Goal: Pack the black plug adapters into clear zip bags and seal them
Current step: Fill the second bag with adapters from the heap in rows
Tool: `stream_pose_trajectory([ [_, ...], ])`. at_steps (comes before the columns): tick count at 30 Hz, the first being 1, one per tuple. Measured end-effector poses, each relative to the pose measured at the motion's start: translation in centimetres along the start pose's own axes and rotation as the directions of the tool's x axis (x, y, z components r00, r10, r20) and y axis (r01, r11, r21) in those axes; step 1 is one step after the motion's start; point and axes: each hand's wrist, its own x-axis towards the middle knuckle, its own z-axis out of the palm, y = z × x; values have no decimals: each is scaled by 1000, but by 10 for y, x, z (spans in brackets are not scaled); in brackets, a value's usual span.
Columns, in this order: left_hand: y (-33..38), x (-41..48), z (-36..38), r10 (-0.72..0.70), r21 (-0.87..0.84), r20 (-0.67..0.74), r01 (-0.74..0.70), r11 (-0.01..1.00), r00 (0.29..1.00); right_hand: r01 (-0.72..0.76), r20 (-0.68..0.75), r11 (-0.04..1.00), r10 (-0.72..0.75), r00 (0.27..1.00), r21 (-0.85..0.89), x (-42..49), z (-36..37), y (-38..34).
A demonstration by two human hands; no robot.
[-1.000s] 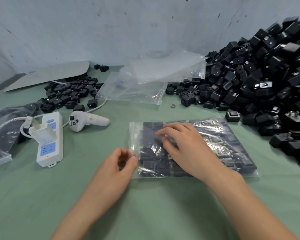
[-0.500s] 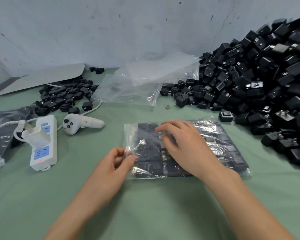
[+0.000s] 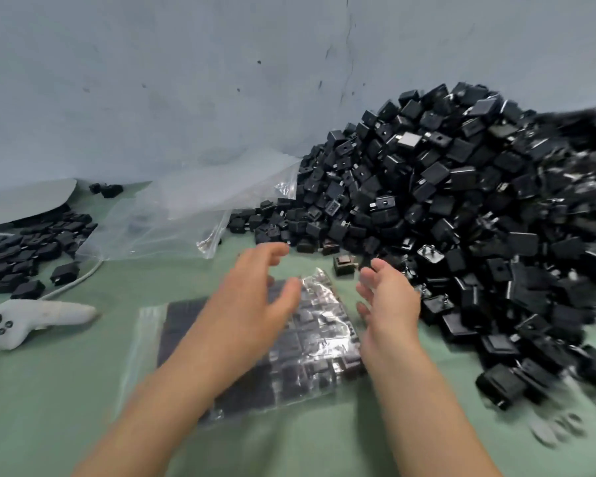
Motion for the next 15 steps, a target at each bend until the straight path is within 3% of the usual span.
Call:
stream_pose_trajectory([
  [3, 42, 56, 50, 68, 60, 217, -83, 995, 974, -164, -116, 951, 199, 973, 262, 14, -10, 2],
  [5, 60, 84, 76, 55, 114, 361, -102, 988, 931, -173, -149, 933, 228, 962, 315, 17, -11, 5],
  [8, 70, 108, 104, -34, 243, 587, -137, 960, 809, -150, -219, 919, 241, 946, 363, 17, -11, 7],
  [11, 72, 123, 121, -85, 300, 632, -142, 943, 770, -168, -257, 917, 272, 928, 363, 17, -13, 5],
  [15, 70, 134, 134, -50, 280, 556, -130, 951, 829, -226, -243, 920, 311, 919, 321, 23, -17, 1],
])
